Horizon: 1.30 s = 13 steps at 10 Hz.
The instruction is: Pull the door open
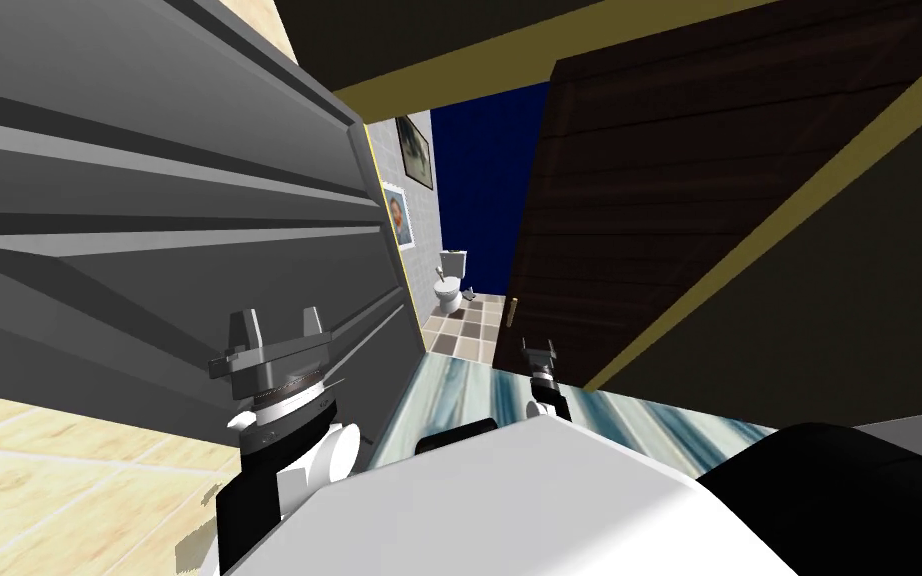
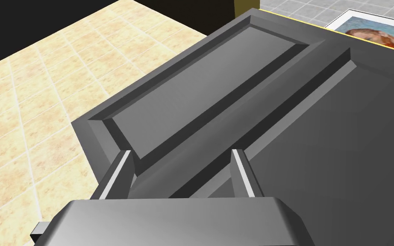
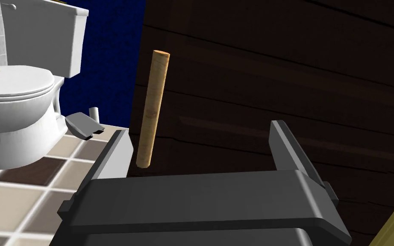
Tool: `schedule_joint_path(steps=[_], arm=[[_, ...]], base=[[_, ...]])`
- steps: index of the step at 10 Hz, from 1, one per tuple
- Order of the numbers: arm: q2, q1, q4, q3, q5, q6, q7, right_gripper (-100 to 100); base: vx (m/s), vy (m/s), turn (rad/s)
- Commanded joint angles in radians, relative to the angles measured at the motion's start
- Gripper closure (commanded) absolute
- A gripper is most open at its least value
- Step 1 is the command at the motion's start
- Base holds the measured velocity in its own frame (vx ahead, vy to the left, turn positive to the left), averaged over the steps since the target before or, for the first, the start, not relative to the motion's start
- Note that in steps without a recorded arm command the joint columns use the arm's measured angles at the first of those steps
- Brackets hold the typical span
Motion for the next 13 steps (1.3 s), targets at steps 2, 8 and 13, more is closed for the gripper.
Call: schedule_joint_path(steps=[2, 8, 13], arm=[[-0.002, -0.015, 0.070, -0.006, -0.039, -0.023, -0.050, -100], [0.006, -0.043, 0.240, -0.021, -0.148, -0.073, -0.178, -100], [0.014, -0.060, 0.337, -0.029, -0.211, -0.102, -0.251, -100]], base=[[0.080, -0.067, 0.192], [0.084, -0.085, 0.254], [0.049, -0.078, 0.200]])
